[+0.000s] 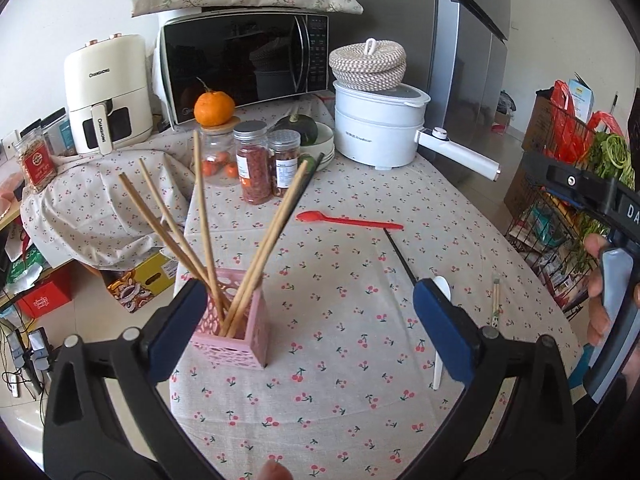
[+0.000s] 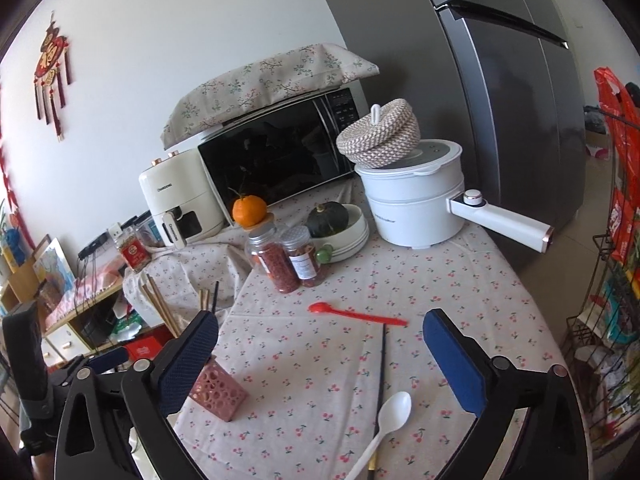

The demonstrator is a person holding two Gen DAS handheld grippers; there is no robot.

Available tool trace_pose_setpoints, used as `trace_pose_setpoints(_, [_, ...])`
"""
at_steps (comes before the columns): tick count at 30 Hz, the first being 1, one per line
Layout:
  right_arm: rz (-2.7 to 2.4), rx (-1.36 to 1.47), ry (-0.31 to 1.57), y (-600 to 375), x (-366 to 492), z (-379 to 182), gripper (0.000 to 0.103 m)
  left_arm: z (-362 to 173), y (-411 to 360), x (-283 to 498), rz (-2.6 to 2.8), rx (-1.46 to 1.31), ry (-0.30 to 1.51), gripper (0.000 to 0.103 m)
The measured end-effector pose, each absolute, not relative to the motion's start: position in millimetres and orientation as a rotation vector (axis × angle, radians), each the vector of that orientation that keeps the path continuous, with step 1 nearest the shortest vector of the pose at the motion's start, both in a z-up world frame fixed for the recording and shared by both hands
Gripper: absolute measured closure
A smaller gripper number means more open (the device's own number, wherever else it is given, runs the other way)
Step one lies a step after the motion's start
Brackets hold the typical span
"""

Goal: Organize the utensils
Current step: 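Grasp the white plastic spoon with the left tool while the right tool approaches the wrapped chopsticks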

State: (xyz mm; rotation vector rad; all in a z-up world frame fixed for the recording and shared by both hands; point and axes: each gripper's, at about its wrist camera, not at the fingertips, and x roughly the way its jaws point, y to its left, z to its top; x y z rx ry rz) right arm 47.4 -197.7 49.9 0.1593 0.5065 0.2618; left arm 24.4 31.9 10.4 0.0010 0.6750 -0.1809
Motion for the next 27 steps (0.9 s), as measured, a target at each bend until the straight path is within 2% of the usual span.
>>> trace_pose_setpoints(17, [0.0,0.11,0.758,-270,63,13,0.0,-43,-81,73,-0.329,0.064,0.99,0.001])
trace_pose_setpoints(27, [-0.137,0.145,0.928,-316,71,-19,0.0,-71,-120,102,-0.33,0.043,1.074,0.001])
